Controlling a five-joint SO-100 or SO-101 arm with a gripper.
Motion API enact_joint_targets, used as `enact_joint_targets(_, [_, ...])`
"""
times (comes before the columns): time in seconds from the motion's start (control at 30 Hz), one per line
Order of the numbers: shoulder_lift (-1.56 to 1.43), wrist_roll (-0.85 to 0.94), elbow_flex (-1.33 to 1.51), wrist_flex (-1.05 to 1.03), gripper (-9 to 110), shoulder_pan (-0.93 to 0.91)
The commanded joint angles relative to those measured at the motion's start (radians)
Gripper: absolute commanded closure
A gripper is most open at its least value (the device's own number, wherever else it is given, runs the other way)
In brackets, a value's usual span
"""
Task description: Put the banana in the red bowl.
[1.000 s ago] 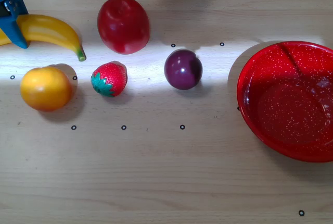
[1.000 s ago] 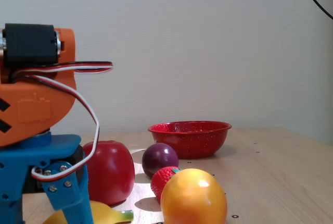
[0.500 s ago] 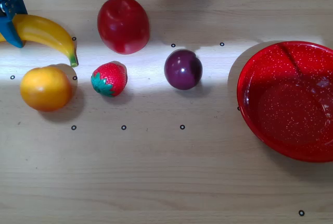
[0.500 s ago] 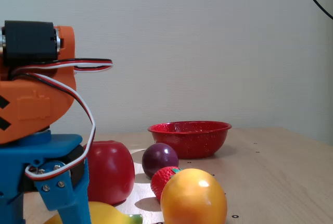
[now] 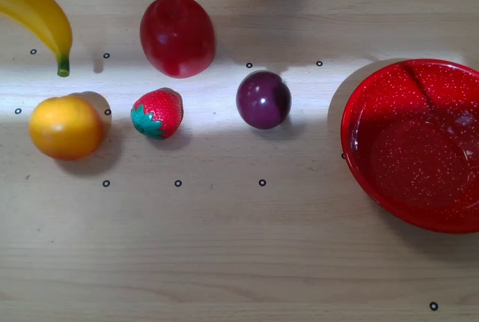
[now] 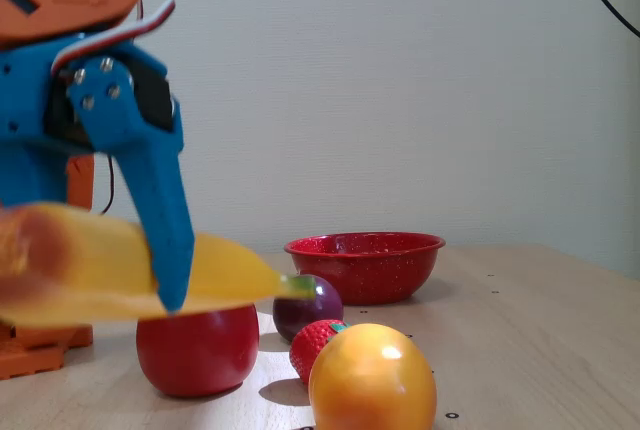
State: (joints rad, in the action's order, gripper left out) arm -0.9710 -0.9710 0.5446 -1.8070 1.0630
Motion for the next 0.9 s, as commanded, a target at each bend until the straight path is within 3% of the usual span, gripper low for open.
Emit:
enact_joint_targets(0.0, [-0.218, 0.051, 0.002, -0.091, 101, -0.057])
enact_joint_targets(0.4, [-0.577, 0.310, 0.345, -0.089, 101, -0.377])
enact_joint_targets(0.87, [-0.864, 0.686, 0.629, -0.049, 101, -0.925])
